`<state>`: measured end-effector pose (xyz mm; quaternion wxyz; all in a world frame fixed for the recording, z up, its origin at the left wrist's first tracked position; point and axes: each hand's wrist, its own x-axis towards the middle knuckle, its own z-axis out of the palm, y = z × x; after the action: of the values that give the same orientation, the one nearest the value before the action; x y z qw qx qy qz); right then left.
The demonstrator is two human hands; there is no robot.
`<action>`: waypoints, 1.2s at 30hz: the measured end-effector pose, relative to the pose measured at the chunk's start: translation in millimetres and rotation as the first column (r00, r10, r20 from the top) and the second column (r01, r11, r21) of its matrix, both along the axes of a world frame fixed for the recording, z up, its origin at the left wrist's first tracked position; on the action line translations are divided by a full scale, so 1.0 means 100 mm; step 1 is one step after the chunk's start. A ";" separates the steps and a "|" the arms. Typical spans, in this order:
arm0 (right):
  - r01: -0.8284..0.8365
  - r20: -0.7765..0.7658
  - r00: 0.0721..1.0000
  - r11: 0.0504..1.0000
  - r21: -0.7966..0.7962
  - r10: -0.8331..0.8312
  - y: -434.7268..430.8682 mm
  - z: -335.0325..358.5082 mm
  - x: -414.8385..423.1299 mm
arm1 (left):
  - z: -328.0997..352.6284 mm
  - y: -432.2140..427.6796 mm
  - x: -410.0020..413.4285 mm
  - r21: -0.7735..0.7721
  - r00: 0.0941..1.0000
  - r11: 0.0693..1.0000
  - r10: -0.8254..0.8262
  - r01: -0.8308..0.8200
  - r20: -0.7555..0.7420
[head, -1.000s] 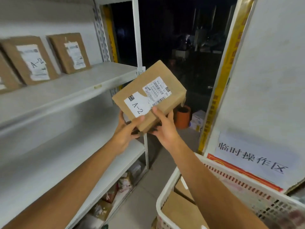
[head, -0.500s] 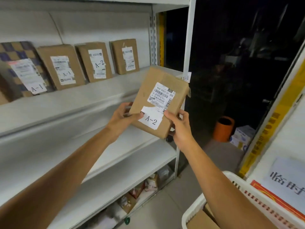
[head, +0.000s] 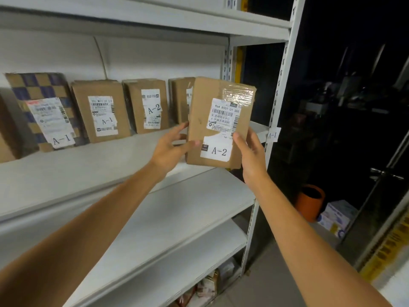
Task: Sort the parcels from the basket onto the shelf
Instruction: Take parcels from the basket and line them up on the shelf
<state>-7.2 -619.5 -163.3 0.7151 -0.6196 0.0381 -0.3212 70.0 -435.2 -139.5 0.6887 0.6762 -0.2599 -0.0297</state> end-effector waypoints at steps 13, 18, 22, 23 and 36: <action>0.195 -0.037 0.978 0.960 -0.202 -0.207 -0.72 0.08 1.07 | 0.02 -0.77 1.14 -0.060 0.988 0.990 -0.131 0.126 -0.077; 0.238 -0.084 0.960 0.934 -0.268 -0.268 -1.27 -0.04 1.72 | -0.09 -1.32 1.66 -0.021 0.992 1.000 -0.023 0.021 -0.122; 0.209 -0.127 0.953 0.899 -0.385 -0.276 -1.72 -0.03 2.21 | -0.10 -1.82 2.11 -0.045 0.989 0.998 0.043 -0.050 -0.142; 0.180 -0.143 0.955 0.890 -0.419 -0.261 -1.82 0.01 2.33 | -0.10 -1.93 2.22 -0.052 0.990 0.997 0.048 -0.056 -0.136; 0.144 -0.140 0.926 0.671 -0.727 -0.351 -2.11 0.11 3.62 | -0.06 -2.70 3.06 0.190 0.657 0.755 0.383 -0.628 0.649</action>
<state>354.6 -830.9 -152.0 0.3610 -0.8713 0.0935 -0.3188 376.2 -705.5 -145.6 0.4037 0.8232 -0.2388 0.3201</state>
